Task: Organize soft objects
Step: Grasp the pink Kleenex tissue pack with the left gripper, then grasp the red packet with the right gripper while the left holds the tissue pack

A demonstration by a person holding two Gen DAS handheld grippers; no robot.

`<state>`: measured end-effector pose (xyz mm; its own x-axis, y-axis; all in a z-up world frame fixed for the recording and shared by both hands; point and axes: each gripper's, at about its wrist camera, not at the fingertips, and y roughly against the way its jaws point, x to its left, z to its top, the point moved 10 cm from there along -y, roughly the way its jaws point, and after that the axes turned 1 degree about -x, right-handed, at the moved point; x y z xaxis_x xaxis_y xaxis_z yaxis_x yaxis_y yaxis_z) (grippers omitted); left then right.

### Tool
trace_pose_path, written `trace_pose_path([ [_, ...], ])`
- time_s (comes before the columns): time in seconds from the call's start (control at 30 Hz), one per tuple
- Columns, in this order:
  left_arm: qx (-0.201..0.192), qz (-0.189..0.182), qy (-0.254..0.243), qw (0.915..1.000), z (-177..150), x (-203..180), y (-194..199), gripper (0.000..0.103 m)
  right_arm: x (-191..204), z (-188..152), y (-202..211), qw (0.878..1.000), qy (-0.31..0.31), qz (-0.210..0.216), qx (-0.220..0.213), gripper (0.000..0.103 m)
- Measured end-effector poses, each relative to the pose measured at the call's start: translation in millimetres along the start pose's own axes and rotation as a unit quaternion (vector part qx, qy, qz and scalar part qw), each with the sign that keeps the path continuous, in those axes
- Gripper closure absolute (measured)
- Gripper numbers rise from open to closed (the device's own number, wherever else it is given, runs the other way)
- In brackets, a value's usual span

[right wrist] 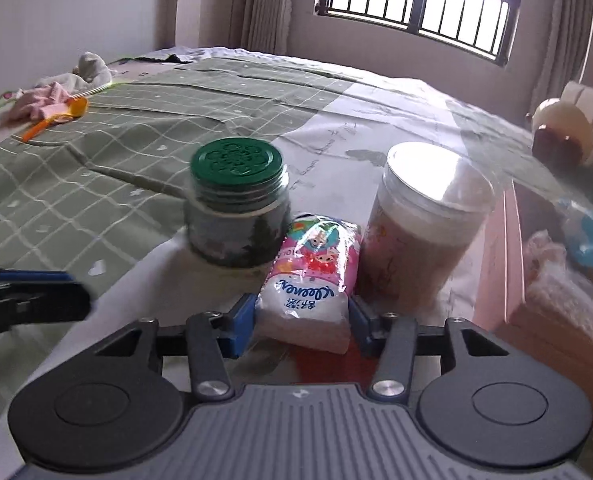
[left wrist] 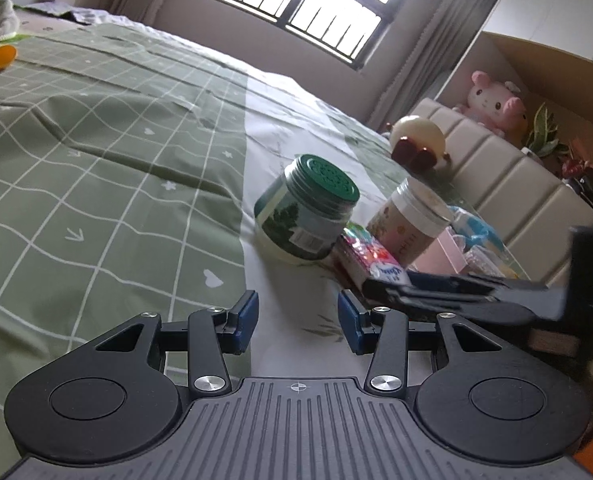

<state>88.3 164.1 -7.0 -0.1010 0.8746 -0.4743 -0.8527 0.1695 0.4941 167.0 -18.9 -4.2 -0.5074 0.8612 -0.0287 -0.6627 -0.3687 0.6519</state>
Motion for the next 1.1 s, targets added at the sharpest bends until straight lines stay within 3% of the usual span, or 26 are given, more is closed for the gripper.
trace_pose_path([
  [0.07, 0.003, -0.001, -0.006, 1.0, -0.9, -4.0, -0.5, 0.055, 14.2, -11.8, 13.2, 1.0, 0.001, 0.028, 0.002, 0.057],
  [0.13, 0.007, -0.004, -0.012, 0.9999, -2.3, -9.0, -1.8, 0.055, 34.5, -25.1, 23.8, 0.998, 0.01, 0.067, 0.007, 0.073],
  [0.3, 0.023, -0.004, -0.028, 0.9993, -9.8, -19.6, -5.5, 0.055, 74.2, -42.8, 52.3, 0.99, 0.042, 0.138, -0.009, 0.068],
  [0.37, 0.023, 0.002, -0.035, 0.9991, -10.2, -21.0, -4.9, 0.055, 67.9, -38.5, 64.0, 0.99, 0.041, 0.135, -0.028, 0.05],
  [0.47, 0.018, 0.006, -0.073, 0.9971, -6.7, -31.4, -8.0, 0.055, 40.3, -31.6, 75.4, 0.992, 0.026, 0.104, -0.059, 0.038],
  [0.57, 0.014, 0.004, -0.17, 0.9853, -1.0, -54.1, -20.4, 0.055, 3.6, -34.2, 73.7, 0.996, 0.007, 0.06, -0.064, 0.037],
  [0.67, 0.046, 0.017, -0.24, 0.9695, -1.8, -67.0, -46.2, 0.055, -32.9, -45.7, 66.2, 0.997, -0.038, 0.032, -0.056, 0.036],
  [0.77, 0.079, 0.03, -0.251, 0.9643, -6.4, -67.9, -71.3, 0.053, -60.3, -64.3, 54.3, 0.995, -0.083, 0.017, -0.046, 0.035],
  [0.87, 0.076, 0.05, -0.262, 0.9609, -5.4, -68.5, -85.5, 0.049, -70.6, -83.7, 40.1, 0.993, -0.11, 0.018, -0.036, 0.031],
  [0.97, 0.075, 0.058, -0.257, 0.9619, -3.6, -68.7, -94.0, 0.048, -63.8, -82.7, 40.0, 0.995, -0.09, 0.028, -0.036, 0.017],
  [1.1, 0.076, 0.065, -0.26, 0.9605, -0.3, -72.9, -102.3, 0.047, -56.3, -85.1, 39.3, 0.997, -0.066, 0.017, -0.03, 0.015],
])
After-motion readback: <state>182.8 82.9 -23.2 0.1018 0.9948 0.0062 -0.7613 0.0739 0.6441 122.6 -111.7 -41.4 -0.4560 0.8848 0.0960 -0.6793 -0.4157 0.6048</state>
